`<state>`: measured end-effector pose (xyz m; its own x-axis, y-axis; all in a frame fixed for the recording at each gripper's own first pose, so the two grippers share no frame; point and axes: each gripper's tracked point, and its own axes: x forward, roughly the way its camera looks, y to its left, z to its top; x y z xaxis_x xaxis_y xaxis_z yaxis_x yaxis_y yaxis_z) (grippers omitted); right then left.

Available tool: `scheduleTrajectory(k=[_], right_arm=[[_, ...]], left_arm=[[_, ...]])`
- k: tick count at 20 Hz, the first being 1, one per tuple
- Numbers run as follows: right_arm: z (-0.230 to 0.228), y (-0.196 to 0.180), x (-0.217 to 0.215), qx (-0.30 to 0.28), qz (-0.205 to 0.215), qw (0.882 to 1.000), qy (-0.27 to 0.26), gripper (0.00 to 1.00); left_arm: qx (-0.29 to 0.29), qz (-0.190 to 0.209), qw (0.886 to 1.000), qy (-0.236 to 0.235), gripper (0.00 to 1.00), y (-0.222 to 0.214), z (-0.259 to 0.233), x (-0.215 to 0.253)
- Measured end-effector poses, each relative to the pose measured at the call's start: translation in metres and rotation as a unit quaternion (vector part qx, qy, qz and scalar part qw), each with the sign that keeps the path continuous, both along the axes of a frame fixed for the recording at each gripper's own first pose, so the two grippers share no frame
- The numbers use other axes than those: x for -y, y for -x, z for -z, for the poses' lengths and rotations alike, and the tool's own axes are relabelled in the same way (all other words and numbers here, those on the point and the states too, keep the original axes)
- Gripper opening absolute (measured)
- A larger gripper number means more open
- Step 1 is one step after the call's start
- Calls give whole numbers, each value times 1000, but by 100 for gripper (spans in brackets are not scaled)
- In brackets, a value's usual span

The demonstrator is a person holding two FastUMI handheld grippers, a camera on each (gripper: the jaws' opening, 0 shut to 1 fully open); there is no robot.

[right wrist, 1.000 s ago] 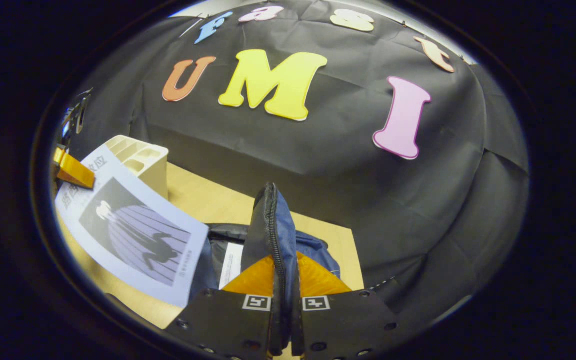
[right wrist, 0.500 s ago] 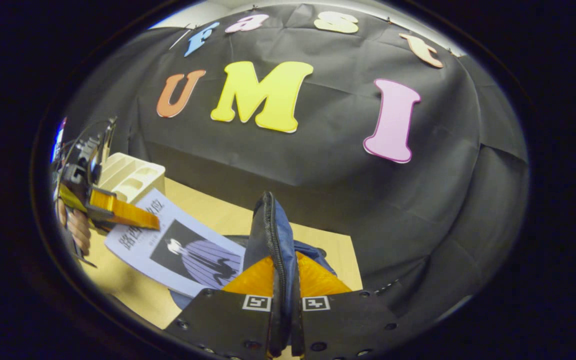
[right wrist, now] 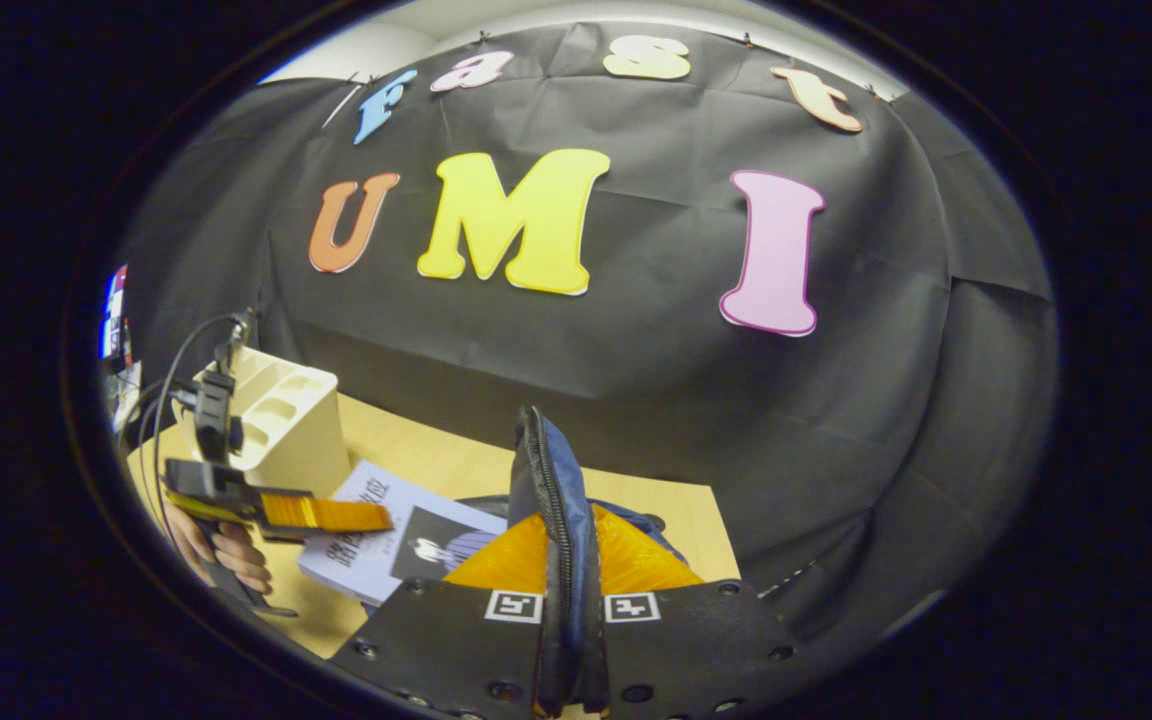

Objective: Open the schoolbag, grab two books from the bookshelf and put them into the schoolbag.

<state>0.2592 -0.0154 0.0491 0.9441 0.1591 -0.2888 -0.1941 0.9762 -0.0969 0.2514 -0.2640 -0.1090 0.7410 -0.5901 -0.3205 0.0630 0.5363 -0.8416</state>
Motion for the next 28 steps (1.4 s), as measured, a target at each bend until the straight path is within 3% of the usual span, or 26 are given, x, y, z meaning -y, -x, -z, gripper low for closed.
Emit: scheduleTrajectory(k=[9, 16, 19, 22, 24, 25, 26, 28], right_arm=[[-8, 9, -10, 15, -16, 1000, -10, 8], [1, 10, -8, 15, -14, 1000, -16, 8], [8, 10, -9, 10, -14, 1000, -19, 8], [14, 9, -4, 4, -5, 1000, -27, 8], [18, 6, 4, 1, 12, 1000, -28, 8], [23, 5, 3, -7, 12, 999, -34, 8], [28, 7, 3, -13, 14, 999, -40, 8], [37, 8, 11, -19, 28, 999, -33, 8]], left_arm=[[17, 16, 1000, 13, 42, -17, 14, 84], [24, 8, 1000, 11, 43, -19, 23, 108], [33, 6, 999, -40, 48, -19, 32, 104], [29, 17, 995, -96, 66, -22, 37, 93], [31, 21, 985, -167, 78, -24, 45, 83], [37, 20, 975, -220, 82, -25, 51, 71], [55, 25, 969, -239, 92, -25, 48, 66], [67, 25, 964, -258, 93, -19, 46, 55]])
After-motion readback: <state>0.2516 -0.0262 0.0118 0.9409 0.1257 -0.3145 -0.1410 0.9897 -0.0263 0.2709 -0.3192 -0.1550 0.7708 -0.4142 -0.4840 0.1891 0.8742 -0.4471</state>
